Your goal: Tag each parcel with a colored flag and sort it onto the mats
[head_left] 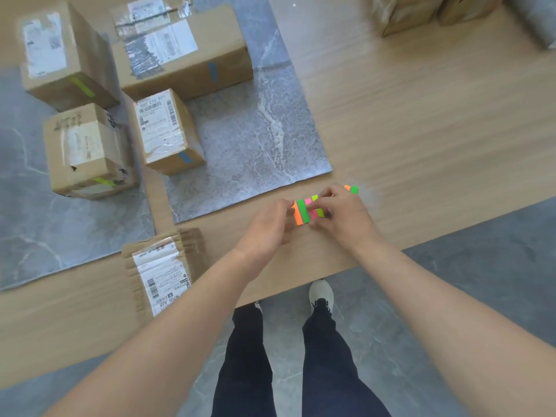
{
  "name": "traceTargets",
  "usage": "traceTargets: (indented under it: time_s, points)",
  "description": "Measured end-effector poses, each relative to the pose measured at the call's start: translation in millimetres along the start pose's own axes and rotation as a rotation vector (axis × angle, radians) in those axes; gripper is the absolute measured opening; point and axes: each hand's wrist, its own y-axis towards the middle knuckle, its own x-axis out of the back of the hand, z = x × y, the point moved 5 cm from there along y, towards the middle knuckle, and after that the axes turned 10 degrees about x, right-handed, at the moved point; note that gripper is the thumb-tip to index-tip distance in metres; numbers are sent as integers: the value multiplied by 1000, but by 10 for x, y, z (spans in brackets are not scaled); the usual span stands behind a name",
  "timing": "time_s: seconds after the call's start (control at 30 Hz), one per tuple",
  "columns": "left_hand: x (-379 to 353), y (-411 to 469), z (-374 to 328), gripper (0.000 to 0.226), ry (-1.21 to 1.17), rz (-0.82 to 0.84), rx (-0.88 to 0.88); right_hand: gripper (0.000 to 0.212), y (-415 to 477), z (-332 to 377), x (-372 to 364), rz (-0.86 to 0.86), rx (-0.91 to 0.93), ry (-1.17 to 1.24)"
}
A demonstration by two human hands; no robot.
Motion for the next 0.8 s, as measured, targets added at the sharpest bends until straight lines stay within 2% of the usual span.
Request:
traceTargets:
  time_s: [0.1,0.23,0.37,0.5,0.67,0.8]
  points:
    - [26,55,14,25,178,-30,-85,31,53,-17,16,-7,-22,37]
    - [32,75,-12,40,567,-46,-266,24,115,-51,27,-19,-49,63]
    - [20,147,31,42,887,-81,-413,24,161,-51,48,30,-50,59]
    - [1,193,95,36,1189,-138,-507,16,175,-22,77,5,6,18]
    - [-42,140,154,43,1329,-177,-558,8,118,51,83,11,157,-103]
    - [-55,122,160,43,1332,-204,-565,9,60,103,93,14,258,-164]
